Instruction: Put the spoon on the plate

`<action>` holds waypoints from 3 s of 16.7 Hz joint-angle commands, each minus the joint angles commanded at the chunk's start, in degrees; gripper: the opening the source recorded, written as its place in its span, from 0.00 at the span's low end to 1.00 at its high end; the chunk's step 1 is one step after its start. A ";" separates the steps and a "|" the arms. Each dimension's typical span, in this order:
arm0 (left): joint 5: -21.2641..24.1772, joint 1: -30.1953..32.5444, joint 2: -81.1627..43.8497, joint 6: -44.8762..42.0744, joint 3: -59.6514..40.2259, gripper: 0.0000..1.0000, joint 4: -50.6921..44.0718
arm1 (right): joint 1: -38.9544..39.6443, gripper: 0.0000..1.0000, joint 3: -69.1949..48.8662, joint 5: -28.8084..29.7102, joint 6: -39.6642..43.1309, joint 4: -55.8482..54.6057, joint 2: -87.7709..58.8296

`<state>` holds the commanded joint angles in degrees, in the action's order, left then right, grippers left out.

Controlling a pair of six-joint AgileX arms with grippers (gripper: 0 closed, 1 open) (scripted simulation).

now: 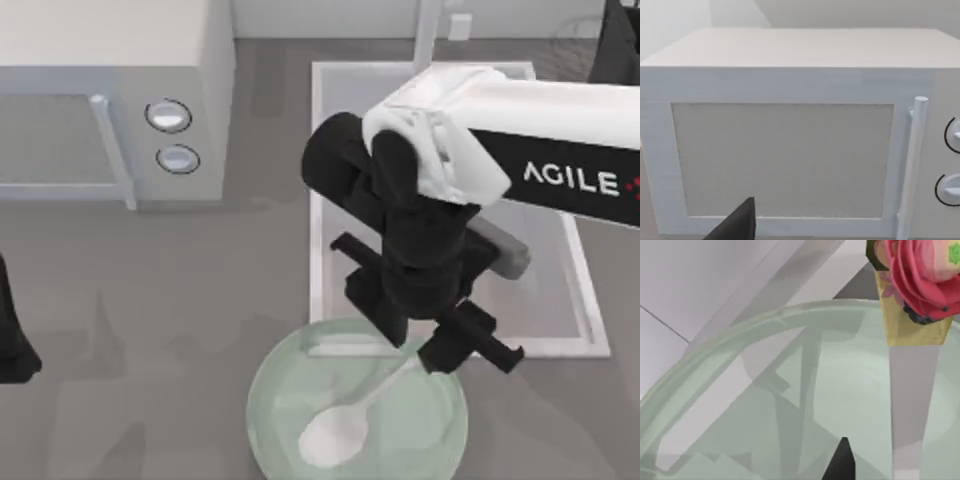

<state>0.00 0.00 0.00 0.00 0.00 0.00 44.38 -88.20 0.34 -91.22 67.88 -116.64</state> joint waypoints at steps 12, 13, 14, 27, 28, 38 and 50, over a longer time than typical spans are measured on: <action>0.00 0.00 0.00 0.00 0.00 1.00 0.00 | 8.51 0.00 1.20 1.00 -53.49 -3.37 2.37; 0.00 0.00 0.00 0.00 0.00 1.00 0.00 | 8.60 0.00 1.20 1.04 -54.20 -3.44 2.43; 0.00 0.00 0.00 0.00 0.00 1.00 0.00 | 8.62 0.00 1.20 1.05 -54.36 -3.46 2.45; 0.00 0.00 0.00 0.00 0.00 1.00 0.00 | 7.32 0.00 2.83 0.23 -56.05 -1.63 1.78; 0.00 0.00 0.00 0.00 0.00 1.00 0.00 | 7.23 0.00 3.26 -0.19 -56.24 -1.24 1.64; 0.00 0.00 0.00 0.00 0.00 1.00 0.00 | 7.20 0.00 6.75 -5.97 -55.97 -0.20 1.18; 0.00 0.00 0.00 0.00 0.00 1.00 0.00 | 8.60 0.00 6.52 0.64 -54.50 -12.17 0.06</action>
<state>0.00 0.00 0.00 0.00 0.00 0.00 52.99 -81.68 0.98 -145.73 55.71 -116.59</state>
